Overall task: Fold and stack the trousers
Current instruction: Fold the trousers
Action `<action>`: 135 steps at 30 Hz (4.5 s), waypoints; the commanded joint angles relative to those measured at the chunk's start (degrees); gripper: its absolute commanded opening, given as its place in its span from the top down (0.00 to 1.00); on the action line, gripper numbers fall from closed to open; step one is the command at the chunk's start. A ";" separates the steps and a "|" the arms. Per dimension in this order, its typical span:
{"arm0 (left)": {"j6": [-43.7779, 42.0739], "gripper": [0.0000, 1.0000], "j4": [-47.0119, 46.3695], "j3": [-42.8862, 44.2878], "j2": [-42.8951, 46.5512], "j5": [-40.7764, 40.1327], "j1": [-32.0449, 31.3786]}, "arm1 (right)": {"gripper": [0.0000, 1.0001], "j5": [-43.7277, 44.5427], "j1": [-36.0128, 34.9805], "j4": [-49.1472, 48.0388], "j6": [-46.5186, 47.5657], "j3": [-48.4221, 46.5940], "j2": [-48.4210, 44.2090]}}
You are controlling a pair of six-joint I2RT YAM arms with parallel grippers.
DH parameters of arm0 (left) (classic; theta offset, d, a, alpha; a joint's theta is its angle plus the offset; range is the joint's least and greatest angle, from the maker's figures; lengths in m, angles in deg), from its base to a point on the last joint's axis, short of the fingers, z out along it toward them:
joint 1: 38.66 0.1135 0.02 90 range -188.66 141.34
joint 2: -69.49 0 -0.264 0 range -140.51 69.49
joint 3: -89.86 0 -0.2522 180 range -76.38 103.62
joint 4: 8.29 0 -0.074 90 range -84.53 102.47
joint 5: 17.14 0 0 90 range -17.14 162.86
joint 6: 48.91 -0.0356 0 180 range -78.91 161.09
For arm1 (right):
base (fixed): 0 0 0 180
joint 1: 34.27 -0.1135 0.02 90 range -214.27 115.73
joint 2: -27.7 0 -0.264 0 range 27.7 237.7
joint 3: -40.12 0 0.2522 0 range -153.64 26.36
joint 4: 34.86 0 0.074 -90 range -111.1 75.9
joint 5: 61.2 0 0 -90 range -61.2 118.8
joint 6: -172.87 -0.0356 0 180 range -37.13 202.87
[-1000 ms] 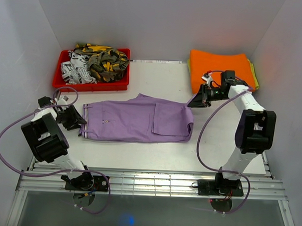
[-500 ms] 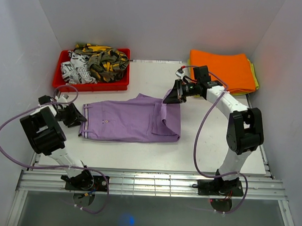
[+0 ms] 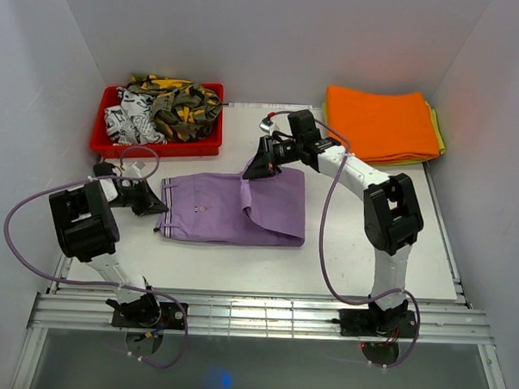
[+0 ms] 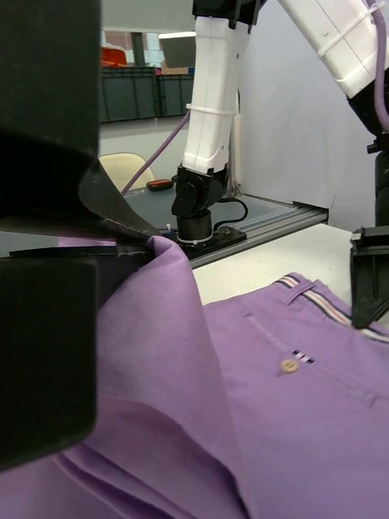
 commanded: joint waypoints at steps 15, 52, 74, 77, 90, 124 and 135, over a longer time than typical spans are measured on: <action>23.89 1.00 -15.52 -9.43 4.48 -2.35 -17.66 | 0.92 3.03 -6.34 -4.18 -4.75 -8.68 10.25; 29.97 1.00 -18.61 -12.61 5.80 -13.26 -24.96 | 0.92 9.98 -12.59 -4.27 -8.09 -19.93 23.35; 24.71 0.63 -10.53 -7.69 9.39 -15.27 -21.38 | 0.27 6.56 -12.15 -5.94 -5.46 -22.74 22.22; 22.51 0.45 -7.63 -5.23 14.40 -17.03 -16.53 | 0.12 4.10 -10.31 -5.85 -4.06 -21.60 17.48; 14.40 0.38 -11.72 2.96 19.79 8.97 -22.48 | 0.03 1.11 4.27 14.80 27.66 14.15 -14.68; 22.40 0.45 -9.73 -5.29 15.29 23.75 -25.22 | 0.23 -5.75 4.82 16.31 34.98 19.08 -9.70; 20.84 0.50 -10.18 -8.13 0.71 11.63 -19.61 | 0.31 2.06 7.80 22.18 47.62 24.73 -2.05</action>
